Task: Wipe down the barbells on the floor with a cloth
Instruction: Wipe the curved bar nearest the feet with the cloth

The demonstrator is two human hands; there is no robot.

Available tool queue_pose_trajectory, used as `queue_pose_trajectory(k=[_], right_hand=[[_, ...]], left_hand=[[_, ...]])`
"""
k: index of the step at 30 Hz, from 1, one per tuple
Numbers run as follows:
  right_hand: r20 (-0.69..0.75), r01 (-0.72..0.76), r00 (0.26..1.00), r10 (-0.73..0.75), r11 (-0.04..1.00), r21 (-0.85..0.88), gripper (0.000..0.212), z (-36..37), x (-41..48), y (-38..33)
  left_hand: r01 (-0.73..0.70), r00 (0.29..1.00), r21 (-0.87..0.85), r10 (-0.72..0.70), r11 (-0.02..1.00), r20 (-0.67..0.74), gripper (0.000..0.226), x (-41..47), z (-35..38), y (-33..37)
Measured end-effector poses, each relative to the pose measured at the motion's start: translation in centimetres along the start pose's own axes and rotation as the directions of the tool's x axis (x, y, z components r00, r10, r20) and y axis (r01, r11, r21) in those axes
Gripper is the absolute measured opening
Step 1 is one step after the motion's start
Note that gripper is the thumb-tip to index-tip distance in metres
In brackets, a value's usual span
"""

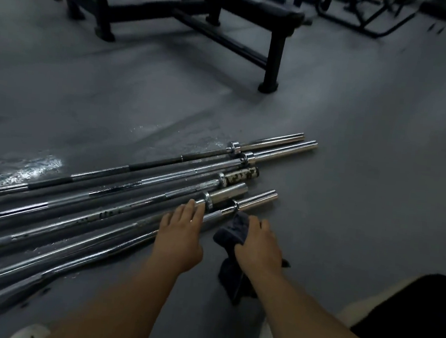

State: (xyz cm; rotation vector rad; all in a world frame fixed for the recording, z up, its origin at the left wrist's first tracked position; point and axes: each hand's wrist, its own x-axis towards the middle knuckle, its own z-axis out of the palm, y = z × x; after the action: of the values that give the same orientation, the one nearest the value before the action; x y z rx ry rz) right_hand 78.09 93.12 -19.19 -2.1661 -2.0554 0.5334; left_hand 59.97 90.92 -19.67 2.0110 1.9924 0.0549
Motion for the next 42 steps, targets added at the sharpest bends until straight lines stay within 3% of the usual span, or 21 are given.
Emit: queue_pose_trajectory(k=[7,13,17,23,27,31,33,35,37,40,42], right_hand=[[-0.046,0.016,0.999,-0.014,0.999,0.033,0.062,-0.7,-2.0,-0.7],[-0.024,-0.058,0.998,0.060,0.997,0.049,0.066,1.9,-0.9,-0.6],[0.025,-0.091,0.996,0.090,0.995,0.035,0.065,4.6,2.7,0.3],[0.085,-0.023,0.996,0.018,0.997,0.067,0.072,9.6,10.3,-0.2],[0.051,0.025,0.998,-0.026,0.999,0.021,0.070,12.8,15.0,-0.7],[0.105,-0.015,0.994,0.019,0.999,-0.035,0.077,15.4,16.8,-0.4],[0.178,0.032,0.984,-0.025,0.999,-0.036,0.080,16.0,16.3,-0.3],[0.235,0.176,0.960,-0.152,0.981,-0.085,0.080,15.8,16.2,0.4],[0.183,0.241,0.961,-0.206,0.950,-0.197,0.075,15.3,17.2,1.7],[0.129,0.060,0.991,-0.030,0.969,-0.241,0.072,15.2,16.7,1.2],[0.189,0.068,0.981,-0.030,0.978,-0.196,0.073,16.2,14.7,-0.1]], left_hand=[[-0.018,0.998,0.023,0.019,1.000,-0.053,0.087,-3.1,-1.0,0.6],[-0.050,0.998,0.092,0.047,0.995,0.034,0.085,-0.6,0.8,0.2],[-0.059,0.994,0.087,0.051,0.994,0.096,0.078,4.0,2.8,0.0],[-0.050,0.983,0.093,0.032,0.994,0.181,0.072,9.3,7.3,-2.8],[-0.035,0.969,0.056,0.020,0.998,0.245,0.074,11.2,10.5,-4.0],[-0.021,0.967,0.008,0.018,1.000,0.256,0.080,12.7,13.5,-5.2],[-0.013,0.972,-0.006,0.014,1.000,0.236,0.084,13.2,14.2,-5.4],[0.003,0.975,0.004,-0.003,1.000,0.224,0.084,13.4,14.4,-5.3],[0.020,0.974,-0.010,-0.017,1.000,0.224,0.085,13.1,14.4,-4.8],[0.026,0.976,-0.026,-0.020,0.999,0.215,0.090,12.3,14.9,-4.1],[0.022,0.975,-0.038,-0.013,0.999,0.223,0.091,11.5,15.3,-3.8]])
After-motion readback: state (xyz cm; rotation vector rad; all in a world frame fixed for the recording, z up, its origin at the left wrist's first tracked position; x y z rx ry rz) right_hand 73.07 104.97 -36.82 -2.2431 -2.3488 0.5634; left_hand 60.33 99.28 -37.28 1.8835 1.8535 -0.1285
